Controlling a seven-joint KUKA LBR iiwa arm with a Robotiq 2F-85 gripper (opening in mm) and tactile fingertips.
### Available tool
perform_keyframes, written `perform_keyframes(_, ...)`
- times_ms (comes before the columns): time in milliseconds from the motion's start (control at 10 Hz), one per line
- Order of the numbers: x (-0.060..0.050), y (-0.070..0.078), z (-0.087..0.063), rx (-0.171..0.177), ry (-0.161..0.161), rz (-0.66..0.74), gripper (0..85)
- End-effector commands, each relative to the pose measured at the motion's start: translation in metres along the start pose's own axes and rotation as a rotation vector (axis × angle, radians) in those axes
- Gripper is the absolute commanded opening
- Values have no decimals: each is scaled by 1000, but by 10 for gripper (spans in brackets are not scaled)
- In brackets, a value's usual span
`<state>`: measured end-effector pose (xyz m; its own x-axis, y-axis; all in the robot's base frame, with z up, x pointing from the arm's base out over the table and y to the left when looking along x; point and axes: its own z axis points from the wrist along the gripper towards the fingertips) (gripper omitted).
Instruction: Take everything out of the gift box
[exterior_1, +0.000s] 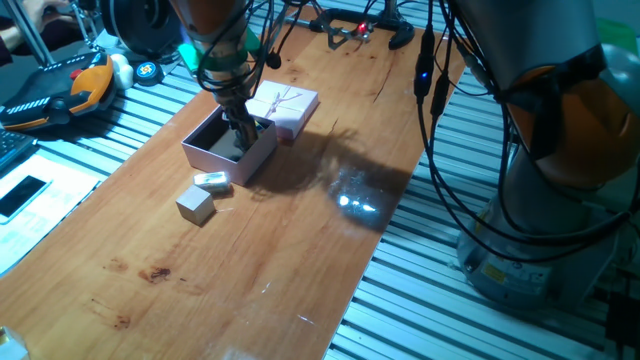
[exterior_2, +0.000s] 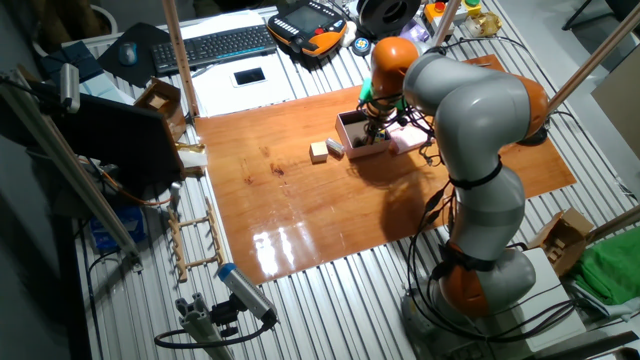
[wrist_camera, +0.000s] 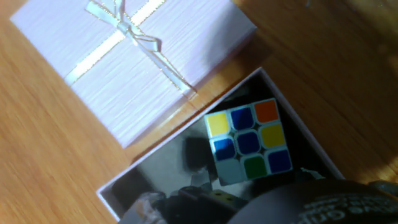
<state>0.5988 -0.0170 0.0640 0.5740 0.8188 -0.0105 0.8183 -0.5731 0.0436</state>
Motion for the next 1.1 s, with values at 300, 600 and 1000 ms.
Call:
perform_keyframes(300,-1,0,3,0,0,-28,647)
perform_keyframes(600,-1,0,5,0,-3,-42,637)
perform_keyframes(1000,-3,2,7,-8,-6,-49,650)
